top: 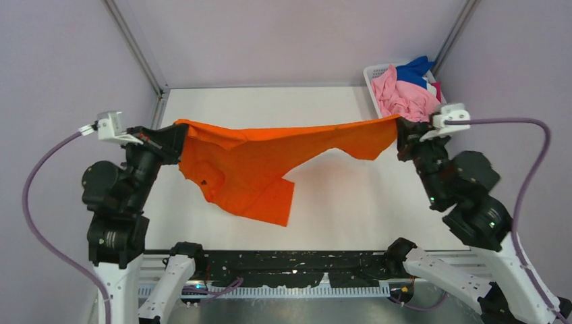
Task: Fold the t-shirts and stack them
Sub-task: Flatten out the tshirt
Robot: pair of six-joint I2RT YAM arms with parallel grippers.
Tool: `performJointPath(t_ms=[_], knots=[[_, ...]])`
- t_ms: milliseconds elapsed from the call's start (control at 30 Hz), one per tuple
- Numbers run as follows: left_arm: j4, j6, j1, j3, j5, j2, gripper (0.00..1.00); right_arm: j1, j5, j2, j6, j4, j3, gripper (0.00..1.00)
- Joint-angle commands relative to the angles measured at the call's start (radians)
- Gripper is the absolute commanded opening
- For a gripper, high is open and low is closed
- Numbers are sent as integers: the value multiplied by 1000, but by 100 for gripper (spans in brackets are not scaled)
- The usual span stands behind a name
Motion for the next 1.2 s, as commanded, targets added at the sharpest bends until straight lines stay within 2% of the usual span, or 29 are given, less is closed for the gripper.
performJointPath(t_ms=[0, 100, 300, 400, 500, 667, 767, 867, 900, 1033, 1100, 1167], knots=[[56, 32, -1, 152, 47, -68, 0, 0, -244, -58, -78, -39, 142, 5], [53, 55, 0, 220, 46, -116, 0, 0, -415, -84, -87, -91, 223, 5], [20, 87, -1, 336, 61, -185, 0, -1, -656, -130, -61, -141, 342, 5], [-13, 98, 0, 402, 70, -190, 0, 0, -723, -134, -21, -174, 388, 5], [-25, 108, 1, 429, 50, -188, 0, -1, -710, -144, 13, -196, 395, 5], [-5, 110, 1, 401, 39, -146, 0, -1, -629, -147, 31, -195, 365, 5], [31, 105, 1, 329, -17, -102, 0, 0, -554, -134, 37, -178, 312, 5], [68, 108, 1, 234, -95, -27, 0, -1, -358, -111, 61, -115, 239, 5], [87, 110, 1, 204, -112, 0, 0, -1, -250, -102, 63, -103, 202, 5], [176, 91, 1, 58, -206, 135, 0, -2, 57, 10, 36, 19, 80, 6], [198, 85, 1, 16, -228, 230, 0, -10, 150, 81, 4, 103, 14, 7], [218, 86, 1, -1, -238, 369, 0, -54, 149, 175, -4, 154, -24, 7]])
